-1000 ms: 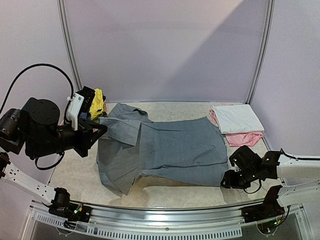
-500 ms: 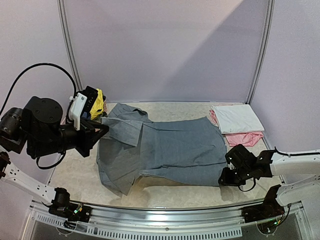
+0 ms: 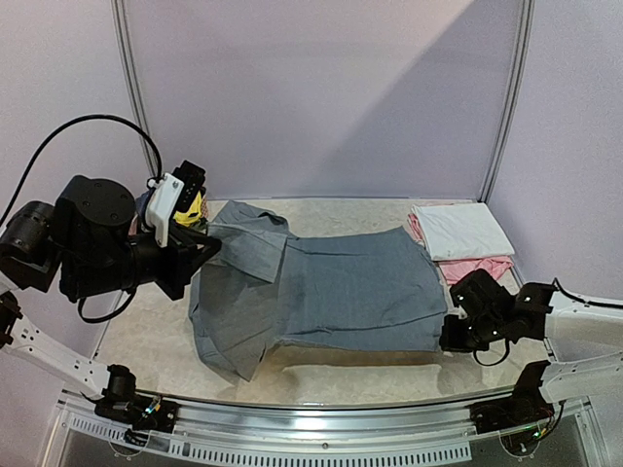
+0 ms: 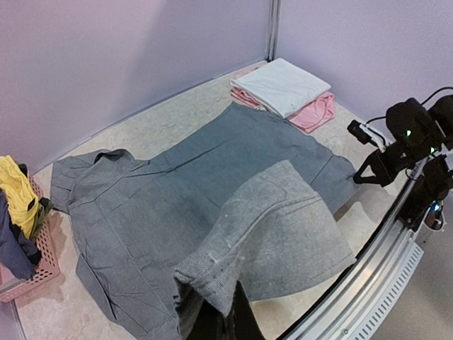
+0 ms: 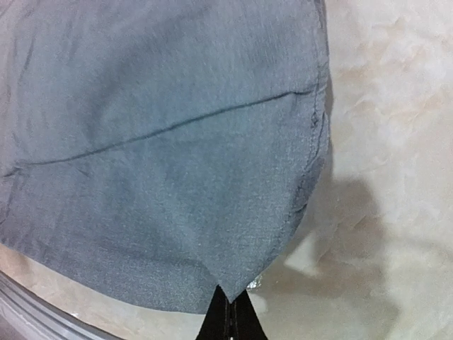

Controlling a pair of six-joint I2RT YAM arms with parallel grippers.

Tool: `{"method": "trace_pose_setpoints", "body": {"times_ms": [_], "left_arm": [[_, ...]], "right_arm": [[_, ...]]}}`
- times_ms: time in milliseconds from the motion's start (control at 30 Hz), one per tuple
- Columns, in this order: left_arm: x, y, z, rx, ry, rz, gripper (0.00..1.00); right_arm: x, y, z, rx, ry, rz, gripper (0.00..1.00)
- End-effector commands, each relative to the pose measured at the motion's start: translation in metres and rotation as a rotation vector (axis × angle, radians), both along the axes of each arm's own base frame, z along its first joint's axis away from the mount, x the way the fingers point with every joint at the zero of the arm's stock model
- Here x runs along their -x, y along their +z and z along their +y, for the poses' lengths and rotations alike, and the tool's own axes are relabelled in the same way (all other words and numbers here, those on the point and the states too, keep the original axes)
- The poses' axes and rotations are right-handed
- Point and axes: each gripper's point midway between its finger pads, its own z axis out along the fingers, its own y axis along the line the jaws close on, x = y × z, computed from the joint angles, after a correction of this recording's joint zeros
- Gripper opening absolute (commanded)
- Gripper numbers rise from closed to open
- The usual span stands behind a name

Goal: Fold and stack the mixed laundry pile
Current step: Pick up the flattened shirt from the center of the board, then fold the flattened shirt at the center of the board.

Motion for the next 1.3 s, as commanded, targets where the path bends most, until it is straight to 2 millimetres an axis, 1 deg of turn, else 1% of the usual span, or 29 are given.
{"method": "trace_pose_setpoints", "body": {"times_ms": [0,133,200,267,300,367,400,467,567,633,700,800,933,1100,1267], "left_arm": [[0.001,0.028,-0.015,0.024,-0.059,-0.022,0.0],[0.002,0.038,-0.023,-0.023,-0.085,-0.023,0.0],[0.003,0.045,-0.019,-0.026,-0.086,-0.02,0.0],[0.004,0.052,-0.013,-0.005,-0.087,-0.02,0.0],[0.005,0.054,-0.009,0.006,-0.084,-0.024,0.0],[0.003,0.053,-0.002,0.019,-0.068,-0.033,0.0],[0.003,0.05,-0.001,0.022,-0.066,-0.032,0.0],[0.006,0.035,-0.008,0.008,-0.086,-0.008,0.0],[0.013,0.0,-0.024,-0.023,-0.127,0.056,0.0],[0.015,-0.017,-0.03,-0.033,-0.133,0.08,0.0],[0.014,-0.024,-0.031,-0.038,-0.129,0.08,0.0],[0.009,-0.017,-0.027,-0.042,-0.111,0.044,0.0],[0.001,0.003,-0.025,-0.052,-0.101,-0.031,0.0],[-0.017,0.024,-0.019,-0.104,-0.065,-0.126,0.0],[-0.032,0.044,-0.018,-0.12,-0.071,-0.164,0.0]], "right_arm": [[-0.001,0.03,-0.014,0.041,-0.016,-0.05,0.0],[0.001,0.037,-0.009,0.012,0.004,-0.048,0.0],[0.004,0.039,-0.002,-0.029,0.025,-0.041,0.0],[0.005,0.046,0.007,-0.091,0.057,-0.059,0.0],[0.006,0.048,0.006,-0.101,0.057,-0.072,0.0],[0.006,0.05,-0.005,-0.073,0.027,-0.089,0.0],[0.006,0.048,-0.009,-0.058,0.014,-0.086,0.0],[0.007,0.039,-0.008,-0.045,0.013,-0.058,0.0],[0.006,0.025,-0.01,-0.018,-0.003,-0.039,0.0],[0.004,0.019,-0.01,-0.014,-0.018,-0.04,0.0],[0.0,0.019,-0.008,-0.022,-0.031,-0.059,0.0],[-0.008,0.026,-0.005,-0.032,-0.037,-0.095,0.0],[-0.02,0.041,-0.003,-0.022,-0.038,-0.155,0.0],[-0.034,0.057,-0.007,0.027,-0.063,-0.211,0.0],[-0.046,0.076,-0.007,0.054,-0.078,-0.263,0.0]]}}
